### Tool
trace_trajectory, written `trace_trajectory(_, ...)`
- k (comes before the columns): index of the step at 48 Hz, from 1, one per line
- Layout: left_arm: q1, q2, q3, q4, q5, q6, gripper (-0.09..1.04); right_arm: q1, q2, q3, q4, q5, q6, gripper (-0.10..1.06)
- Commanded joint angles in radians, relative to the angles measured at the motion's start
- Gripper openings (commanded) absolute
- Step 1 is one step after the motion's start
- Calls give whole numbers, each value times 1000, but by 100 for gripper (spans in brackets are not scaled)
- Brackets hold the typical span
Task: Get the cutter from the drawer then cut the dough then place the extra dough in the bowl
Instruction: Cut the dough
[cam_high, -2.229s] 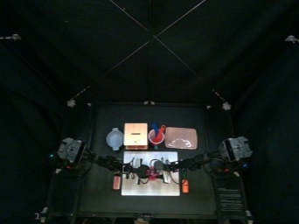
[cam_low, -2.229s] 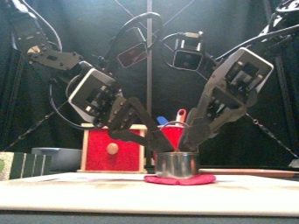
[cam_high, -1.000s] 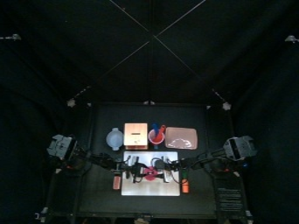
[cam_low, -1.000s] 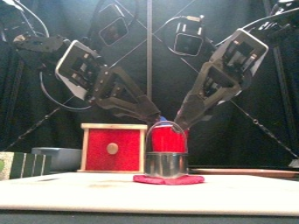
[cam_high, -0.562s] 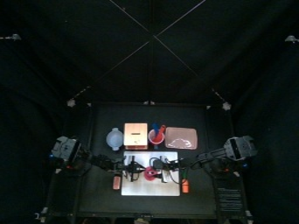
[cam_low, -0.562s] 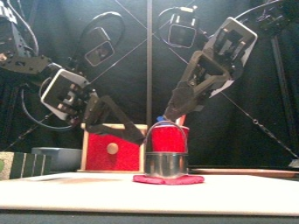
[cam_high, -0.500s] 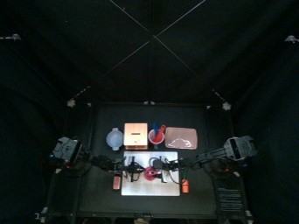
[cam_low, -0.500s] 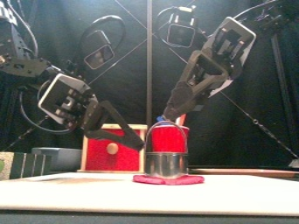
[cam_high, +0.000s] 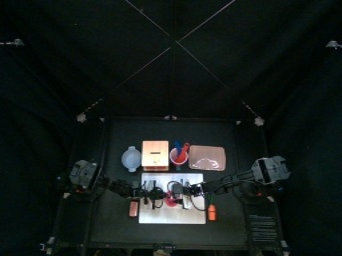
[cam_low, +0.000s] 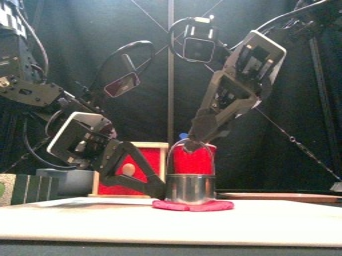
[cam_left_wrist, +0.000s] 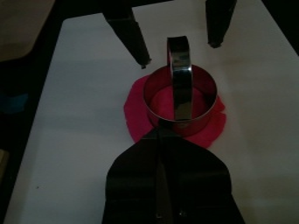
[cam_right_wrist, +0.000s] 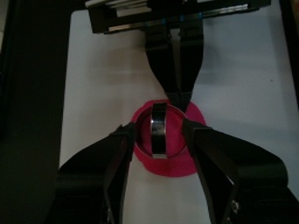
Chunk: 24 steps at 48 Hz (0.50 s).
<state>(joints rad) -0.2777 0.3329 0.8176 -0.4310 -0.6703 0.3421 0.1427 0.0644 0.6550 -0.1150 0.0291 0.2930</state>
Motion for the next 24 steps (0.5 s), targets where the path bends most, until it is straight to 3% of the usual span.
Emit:
trace_trajectory(1,-3,-6,-17,-15,23,2,42,0,-6,-26,0,8,-2,83)
trace_trajectory(14,-3,-5,-17,-35,43,2,42,-2,18,-48,0,17,-5,81)
trace_trajectory(24,-3,5,-18,-46,43,2,42,3,20,-66,0,46,-2,66)
